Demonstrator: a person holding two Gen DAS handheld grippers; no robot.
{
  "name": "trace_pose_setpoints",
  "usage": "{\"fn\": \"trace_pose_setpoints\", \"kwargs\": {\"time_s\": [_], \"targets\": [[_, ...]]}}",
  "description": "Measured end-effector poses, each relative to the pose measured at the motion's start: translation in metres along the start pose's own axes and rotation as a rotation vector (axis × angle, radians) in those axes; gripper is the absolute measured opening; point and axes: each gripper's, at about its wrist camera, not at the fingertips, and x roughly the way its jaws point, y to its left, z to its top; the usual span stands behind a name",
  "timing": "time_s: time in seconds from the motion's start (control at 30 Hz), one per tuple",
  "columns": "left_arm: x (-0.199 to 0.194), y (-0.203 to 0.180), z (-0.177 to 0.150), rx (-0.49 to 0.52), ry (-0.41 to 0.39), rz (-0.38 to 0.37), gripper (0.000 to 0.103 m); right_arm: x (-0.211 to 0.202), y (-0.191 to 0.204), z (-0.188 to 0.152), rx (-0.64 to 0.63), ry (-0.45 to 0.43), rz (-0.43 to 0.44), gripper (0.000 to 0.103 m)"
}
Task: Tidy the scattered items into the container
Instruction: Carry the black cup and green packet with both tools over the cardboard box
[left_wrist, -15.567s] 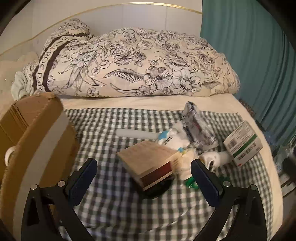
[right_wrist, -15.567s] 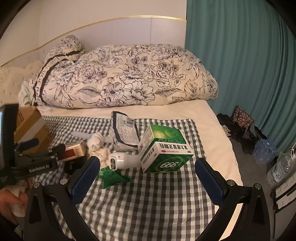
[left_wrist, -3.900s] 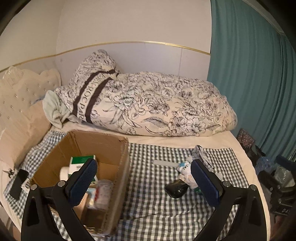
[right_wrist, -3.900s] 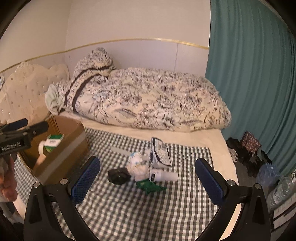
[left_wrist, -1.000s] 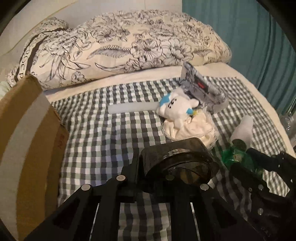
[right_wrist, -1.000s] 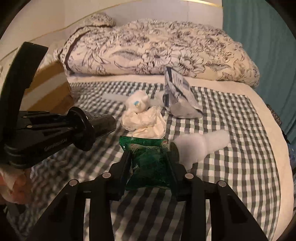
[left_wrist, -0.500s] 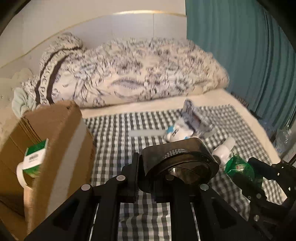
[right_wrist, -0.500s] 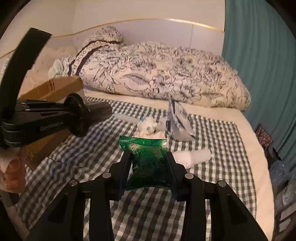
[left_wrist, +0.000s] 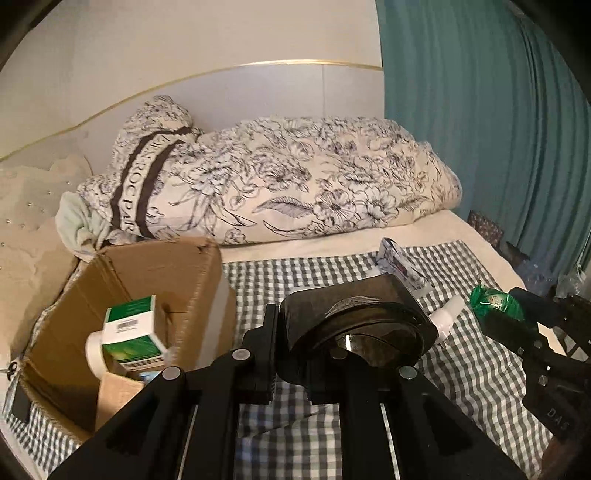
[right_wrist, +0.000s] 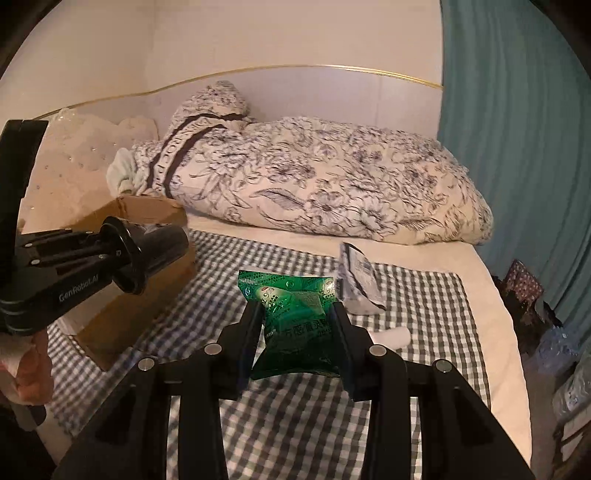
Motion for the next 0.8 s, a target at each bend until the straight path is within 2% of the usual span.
{"fn": "trace_pose_setpoints", "kwargs": {"time_s": [0.43,0.8], "targets": [[-0.033,0.076,-0.006,-0.105,-0.021,0.140,0.011,-0.023,0.056,0.026,-0.036,-0.047,0.115,0.037],[-0.050,0.134,-0.015,-0.192,-0.011,0.252,0.011,-0.020,0.104,0.043,-0.080,-0.065,0.214,0.037]]}}
